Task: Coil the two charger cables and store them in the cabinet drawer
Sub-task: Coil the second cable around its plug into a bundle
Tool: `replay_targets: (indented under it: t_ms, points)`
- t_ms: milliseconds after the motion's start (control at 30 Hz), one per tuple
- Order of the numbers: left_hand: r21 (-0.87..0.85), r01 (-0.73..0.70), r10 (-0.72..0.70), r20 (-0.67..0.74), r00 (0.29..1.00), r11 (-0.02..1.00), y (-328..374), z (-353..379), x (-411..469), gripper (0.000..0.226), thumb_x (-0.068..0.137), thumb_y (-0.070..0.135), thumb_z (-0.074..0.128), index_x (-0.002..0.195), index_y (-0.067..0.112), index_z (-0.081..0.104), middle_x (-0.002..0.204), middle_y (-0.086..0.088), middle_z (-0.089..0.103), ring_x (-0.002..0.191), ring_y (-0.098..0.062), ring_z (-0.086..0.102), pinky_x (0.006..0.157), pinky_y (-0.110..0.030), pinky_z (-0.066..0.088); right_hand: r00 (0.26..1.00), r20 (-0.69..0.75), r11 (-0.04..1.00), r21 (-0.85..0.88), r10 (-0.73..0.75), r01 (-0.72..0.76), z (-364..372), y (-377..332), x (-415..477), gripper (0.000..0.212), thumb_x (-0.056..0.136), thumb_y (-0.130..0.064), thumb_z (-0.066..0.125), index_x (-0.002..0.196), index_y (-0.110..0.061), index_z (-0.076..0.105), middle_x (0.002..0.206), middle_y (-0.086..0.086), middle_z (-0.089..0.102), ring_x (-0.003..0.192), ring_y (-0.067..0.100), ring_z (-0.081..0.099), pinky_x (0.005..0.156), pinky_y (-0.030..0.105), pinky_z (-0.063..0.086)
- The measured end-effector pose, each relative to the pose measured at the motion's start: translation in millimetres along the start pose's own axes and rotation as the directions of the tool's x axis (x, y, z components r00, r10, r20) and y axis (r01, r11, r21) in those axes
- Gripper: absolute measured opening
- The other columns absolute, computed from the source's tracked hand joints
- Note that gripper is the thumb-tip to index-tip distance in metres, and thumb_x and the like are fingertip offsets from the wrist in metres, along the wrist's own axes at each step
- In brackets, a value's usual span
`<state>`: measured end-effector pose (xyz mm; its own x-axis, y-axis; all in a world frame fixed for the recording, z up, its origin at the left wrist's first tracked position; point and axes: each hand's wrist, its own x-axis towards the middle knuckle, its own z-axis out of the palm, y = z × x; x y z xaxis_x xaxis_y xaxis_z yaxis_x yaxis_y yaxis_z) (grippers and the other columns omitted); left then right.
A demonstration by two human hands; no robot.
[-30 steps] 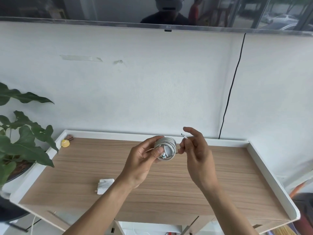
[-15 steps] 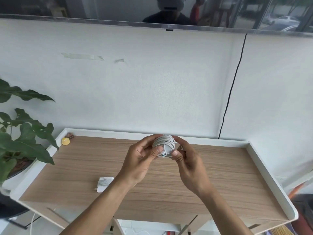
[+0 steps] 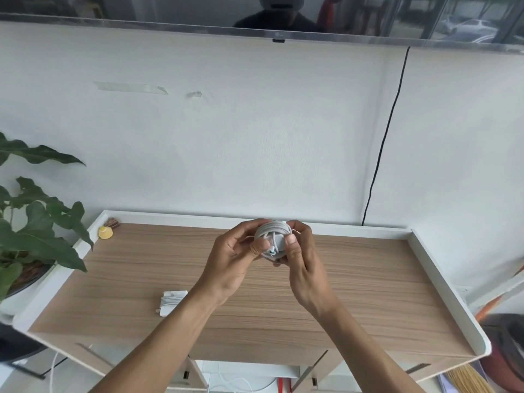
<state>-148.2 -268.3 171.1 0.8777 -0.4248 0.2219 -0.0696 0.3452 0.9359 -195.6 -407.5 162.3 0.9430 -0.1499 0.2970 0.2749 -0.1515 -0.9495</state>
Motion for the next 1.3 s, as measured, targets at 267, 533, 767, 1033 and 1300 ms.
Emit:
replay_targets:
  t_ms: [267,533,767,1033,1300]
  points:
    - [-0.023,-0.059,0.059,-0.002,0.998,0.998,3,4,-1,0.039,0.078,0.040,0.071,0.114,0.022,0.071,0.106,-0.001,0.073,0.091,-0.016,0.068,0.073,-0.036,0.059,1.000,-0.012,0.997,0.082,-0.013,0.014,10,-2,0,0.040,0.100,-0.041,0.026,0.129,-0.023,0.046,0.098,0.003,0.064,0.083,0.020,0.060,0.068,0.039,0.050]
    - [-0.112,0.013,-0.017,-0.033,0.999,0.994,-4,9,-3,0.052,0.079,0.055,0.070,0.119,0.023,0.069,0.122,-0.008,0.067,0.104,-0.021,0.064,0.083,-0.036,0.056,0.992,-0.122,0.998,0.060,-0.030,0.037,16,1,1,0.035,0.099,-0.040,0.024,0.125,-0.036,0.047,0.103,-0.012,0.067,0.092,0.011,0.066,0.072,0.028,0.054]
    - [-0.073,-0.047,0.041,-0.093,0.995,0.996,-4,15,-3,0.049,0.081,0.058,0.065,0.116,0.025,0.070,0.123,-0.012,0.065,0.103,-0.022,0.065,0.078,-0.038,0.055,0.991,-0.128,0.994,0.097,-0.033,0.046,19,0,-1,0.038,0.098,-0.045,0.024,0.126,-0.036,0.048,0.101,-0.010,0.066,0.088,0.013,0.063,0.069,0.031,0.051]
    - [0.143,-0.019,0.013,0.040,0.999,0.990,3,11,-1,0.064,0.085,0.064,0.054,0.139,0.028,0.051,0.131,-0.002,0.064,0.121,-0.016,0.060,0.098,-0.028,0.050,0.977,-0.191,0.995,0.009,-0.091,0.095,15,0,0,0.040,0.096,-0.056,0.026,0.127,-0.039,0.045,0.107,-0.011,0.063,0.092,0.008,0.062,0.074,0.022,0.050]
    - [0.319,-0.011,-0.052,0.188,0.981,0.948,22,6,14,0.054,0.088,0.026,0.062,0.140,0.026,0.048,0.124,-0.006,0.065,0.100,-0.015,0.066,0.087,-0.027,0.053,0.953,-0.184,0.960,-0.191,-0.239,0.204,-2,0,5,0.048,0.099,-0.053,0.024,0.133,-0.025,0.042,0.122,-0.014,0.057,0.112,0.018,0.059,0.089,0.047,0.052]
